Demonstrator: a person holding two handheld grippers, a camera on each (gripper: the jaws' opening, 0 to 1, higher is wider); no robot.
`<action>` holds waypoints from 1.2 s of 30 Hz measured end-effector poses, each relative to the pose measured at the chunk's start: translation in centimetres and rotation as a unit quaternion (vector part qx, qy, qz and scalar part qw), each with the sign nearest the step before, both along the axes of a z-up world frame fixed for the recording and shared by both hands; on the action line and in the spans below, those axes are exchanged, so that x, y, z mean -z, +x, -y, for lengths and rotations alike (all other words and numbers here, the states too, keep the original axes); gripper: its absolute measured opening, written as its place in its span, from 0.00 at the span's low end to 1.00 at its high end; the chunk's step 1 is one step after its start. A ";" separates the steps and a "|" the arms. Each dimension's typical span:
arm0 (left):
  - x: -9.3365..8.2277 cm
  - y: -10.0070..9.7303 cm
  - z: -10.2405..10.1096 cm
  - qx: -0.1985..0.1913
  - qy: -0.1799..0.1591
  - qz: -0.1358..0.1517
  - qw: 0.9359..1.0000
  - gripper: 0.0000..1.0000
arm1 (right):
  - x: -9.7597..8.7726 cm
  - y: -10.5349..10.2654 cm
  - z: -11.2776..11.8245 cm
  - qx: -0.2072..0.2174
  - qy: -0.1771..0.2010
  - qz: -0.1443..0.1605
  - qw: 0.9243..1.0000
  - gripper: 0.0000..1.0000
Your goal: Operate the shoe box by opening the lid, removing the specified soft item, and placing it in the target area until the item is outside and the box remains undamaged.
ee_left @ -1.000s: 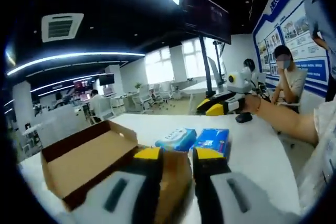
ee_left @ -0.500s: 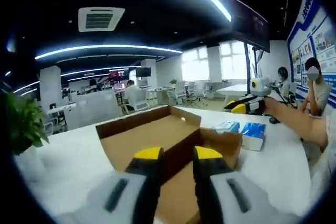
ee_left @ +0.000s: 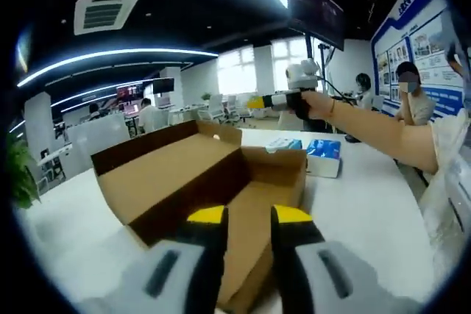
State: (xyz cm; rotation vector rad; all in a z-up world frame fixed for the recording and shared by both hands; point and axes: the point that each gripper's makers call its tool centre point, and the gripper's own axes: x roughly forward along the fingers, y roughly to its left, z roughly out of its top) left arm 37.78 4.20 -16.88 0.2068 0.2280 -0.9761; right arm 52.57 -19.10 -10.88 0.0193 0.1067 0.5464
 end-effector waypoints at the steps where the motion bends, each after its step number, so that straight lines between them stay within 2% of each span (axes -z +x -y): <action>1: 0.1 0.0 0.0 0.002 -0.003 -0.001 1.000 0.23 | 0.4 -0.3 -0.3 -0.008 -0.010 -0.005 1.000 0.27; 3: 0.2 -0.1 0.0 0.008 -0.007 -0.003 1.000 0.23 | 1.5 -1.2 -0.4 -0.009 -0.047 -0.020 0.999 0.33; 6: 0.5 -0.1 0.1 0.013 -0.001 0.001 1.000 0.23 | 1.4 -3.5 -1.3 -0.029 -0.107 -0.004 0.994 0.33; 9: 0.3 -0.2 0.2 0.018 -0.006 0.003 1.000 0.24 | -0.2 -5.9 -1.3 -0.035 -0.088 -0.007 0.995 0.34; 12: 0.4 -0.5 0.4 0.025 -0.009 -0.001 1.000 0.25 | -1.3 -7.2 -0.9 -0.033 -0.095 -0.005 0.995 0.34; 15: 0.8 -0.6 0.8 0.030 -0.004 -0.003 1.000 0.25 | -1.4 -8.0 0.7 -0.020 -0.165 0.002 0.986 0.33; 19: 1.4 -0.8 1.1 0.033 0.001 -0.008 0.999 0.25 | -0.8 -10.6 1.8 -0.023 -0.192 -0.020 0.981 0.34; 21: 1.6 -0.7 1.1 0.034 0.002 -0.012 0.999 0.25 | -0.7 -11.7 3.1 -0.015 -0.221 -0.028 0.975 0.34; 24: 1.9 -0.8 1.1 0.033 0.002 -0.017 0.999 0.25 | -1.0 -13.5 4.3 -0.007 -0.228 -0.044 0.973 0.34; 27: 1.9 -0.8 1.0 0.031 0.005 -0.016 0.999 0.25 | -1.9 -14.0 4.8 0.006 -0.221 -0.040 0.974 0.34; 29: 1.9 -0.9 1.0 0.031 0.008 -0.014 0.999 0.25 | -2.3 -13.6 4.4 0.009 -0.201 -0.041 0.979 0.34; 32: 1.7 -1.0 0.9 0.027 0.012 -0.007 1.000 0.25 | -2.5 -13.1 3.1 0.001 -0.202 -0.033 0.979 0.34; 34: 1.7 -1.0 0.9 0.029 0.012 -0.006 1.000 0.25 | -3.4 -12.5 2.2 -0.007 -0.189 -0.019 0.982 0.34; 36: 1.8 -1.0 0.8 0.028 0.018 -0.003 0.999 0.25 | -3.8 -11.0 1.4 -0.009 -0.172 -0.016 0.985 0.33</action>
